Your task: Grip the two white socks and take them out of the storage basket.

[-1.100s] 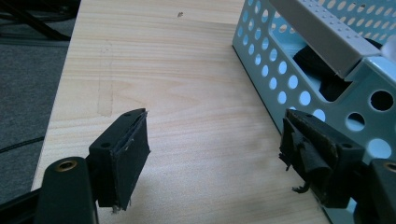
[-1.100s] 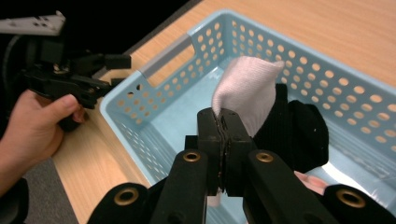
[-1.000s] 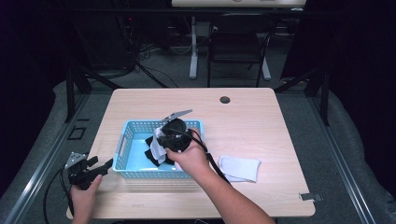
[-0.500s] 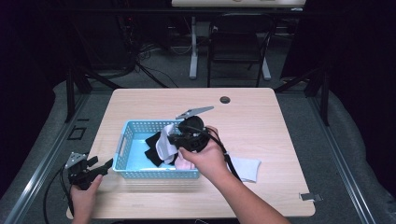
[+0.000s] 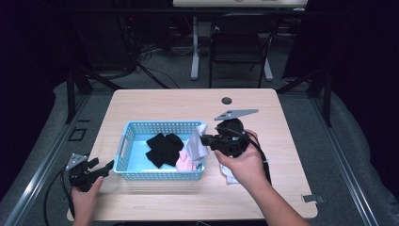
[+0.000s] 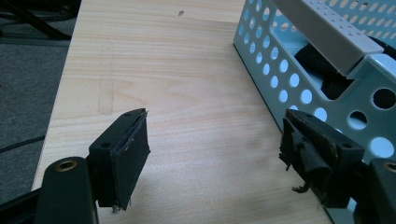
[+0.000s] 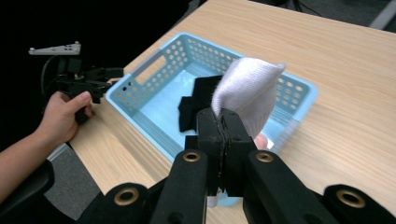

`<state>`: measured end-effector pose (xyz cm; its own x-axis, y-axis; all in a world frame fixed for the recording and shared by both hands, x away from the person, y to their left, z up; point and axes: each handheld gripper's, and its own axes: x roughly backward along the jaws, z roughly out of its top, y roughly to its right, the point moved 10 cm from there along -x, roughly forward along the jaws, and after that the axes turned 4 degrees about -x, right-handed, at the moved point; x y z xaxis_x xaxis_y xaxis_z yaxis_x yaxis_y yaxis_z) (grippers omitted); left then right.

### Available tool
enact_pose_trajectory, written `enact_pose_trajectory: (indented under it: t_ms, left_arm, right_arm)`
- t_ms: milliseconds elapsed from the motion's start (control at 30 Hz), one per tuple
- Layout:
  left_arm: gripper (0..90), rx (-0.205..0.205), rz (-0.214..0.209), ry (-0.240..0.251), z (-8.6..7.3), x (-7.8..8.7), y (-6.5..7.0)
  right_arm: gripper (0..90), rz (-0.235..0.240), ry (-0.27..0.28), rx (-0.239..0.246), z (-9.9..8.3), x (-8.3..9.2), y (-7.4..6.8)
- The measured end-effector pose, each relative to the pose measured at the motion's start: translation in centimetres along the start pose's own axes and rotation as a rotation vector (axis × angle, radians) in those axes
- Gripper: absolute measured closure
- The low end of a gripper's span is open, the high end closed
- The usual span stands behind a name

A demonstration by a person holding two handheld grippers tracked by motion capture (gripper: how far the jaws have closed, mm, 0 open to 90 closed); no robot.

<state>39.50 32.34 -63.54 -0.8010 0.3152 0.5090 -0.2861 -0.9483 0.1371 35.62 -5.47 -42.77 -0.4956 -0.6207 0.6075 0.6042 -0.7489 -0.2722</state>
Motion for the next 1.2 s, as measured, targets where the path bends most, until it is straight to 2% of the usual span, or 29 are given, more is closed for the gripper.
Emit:
enact_pose_trajectory:
  t_ms: [267, 300, 567, 833, 933, 1200]
  left_arm:
    - [23.7, -0.001, 0.001, 0.001, 0.0, 0.0, 0.0]
    - [23.6, -0.001, 0.001, 0.001, 0.0, 0.0, 0.0]
    - [23.6, -0.001, 0.002, -0.004, 0.0, 0.1, -0.1]
    - [23.7, -0.001, 0.003, -0.003, 0.0, 0.1, -0.1]
    - [23.6, -0.001, 0.004, -0.003, 0.0, 0.1, -0.1]
    - [23.6, 0.007, 0.006, -0.003, -0.1, 0.1, -0.1]
  right_arm:
    - [88.8, -0.049, 0.004, -0.039, -1.0, 2.1, 2.1]
    - [88.8, -0.050, 0.017, -0.050, -1.1, 2.2, 2.2]
    - [88.8, -0.068, 0.006, -0.075, -2.1, 2.7, 3.5]
    - [88.8, -0.089, -0.006, -0.115, -3.6, 2.1, 4.9]
    - [88.8, -0.095, -0.029, -0.146, -4.8, 1.5, 5.8]
    - [88.8, -0.119, -0.066, -0.183, -7.1, 0.2, 7.4]
